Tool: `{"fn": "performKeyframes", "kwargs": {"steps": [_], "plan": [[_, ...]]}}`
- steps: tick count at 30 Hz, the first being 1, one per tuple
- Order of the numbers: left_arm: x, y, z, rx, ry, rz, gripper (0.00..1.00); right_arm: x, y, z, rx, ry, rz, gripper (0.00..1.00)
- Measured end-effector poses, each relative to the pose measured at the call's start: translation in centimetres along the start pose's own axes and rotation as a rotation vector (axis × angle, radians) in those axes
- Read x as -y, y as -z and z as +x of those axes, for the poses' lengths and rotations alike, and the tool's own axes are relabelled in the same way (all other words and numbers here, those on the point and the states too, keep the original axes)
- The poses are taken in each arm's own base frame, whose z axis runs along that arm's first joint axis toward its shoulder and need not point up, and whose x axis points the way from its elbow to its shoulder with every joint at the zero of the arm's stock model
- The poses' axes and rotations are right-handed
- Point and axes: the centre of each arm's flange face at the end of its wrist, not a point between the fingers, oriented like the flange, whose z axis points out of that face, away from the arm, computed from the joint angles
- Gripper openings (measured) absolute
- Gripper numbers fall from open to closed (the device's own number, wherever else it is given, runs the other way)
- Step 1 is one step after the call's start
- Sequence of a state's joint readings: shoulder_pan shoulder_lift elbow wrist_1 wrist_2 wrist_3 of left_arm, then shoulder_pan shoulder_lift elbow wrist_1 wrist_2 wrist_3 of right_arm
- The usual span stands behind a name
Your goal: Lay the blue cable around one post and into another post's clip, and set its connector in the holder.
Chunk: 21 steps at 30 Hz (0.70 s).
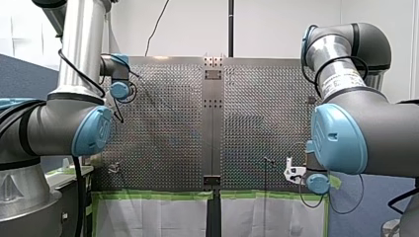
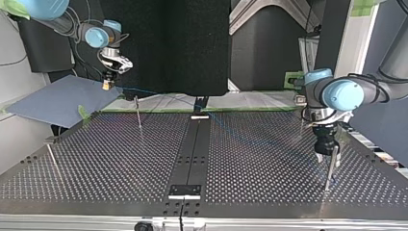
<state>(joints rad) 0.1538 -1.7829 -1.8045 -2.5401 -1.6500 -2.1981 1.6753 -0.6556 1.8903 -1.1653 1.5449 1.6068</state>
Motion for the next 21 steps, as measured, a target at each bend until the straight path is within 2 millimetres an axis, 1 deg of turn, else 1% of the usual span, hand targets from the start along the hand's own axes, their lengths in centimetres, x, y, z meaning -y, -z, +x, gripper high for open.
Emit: {"fn": "performKeyframes", "kwargs": {"steps": [9,21], "plan": [[0.4,0.2,0.3,-0.005,0.002,0.007,1.0,1.0,0.2,-0.3,0.03,0.028,0.086,0.0],[0.8,0.3,0.5,-0.009,0.003,0.013,1.0,1.6,0.5,-0.6,0.057,0.045,0.179,0.0]]}}
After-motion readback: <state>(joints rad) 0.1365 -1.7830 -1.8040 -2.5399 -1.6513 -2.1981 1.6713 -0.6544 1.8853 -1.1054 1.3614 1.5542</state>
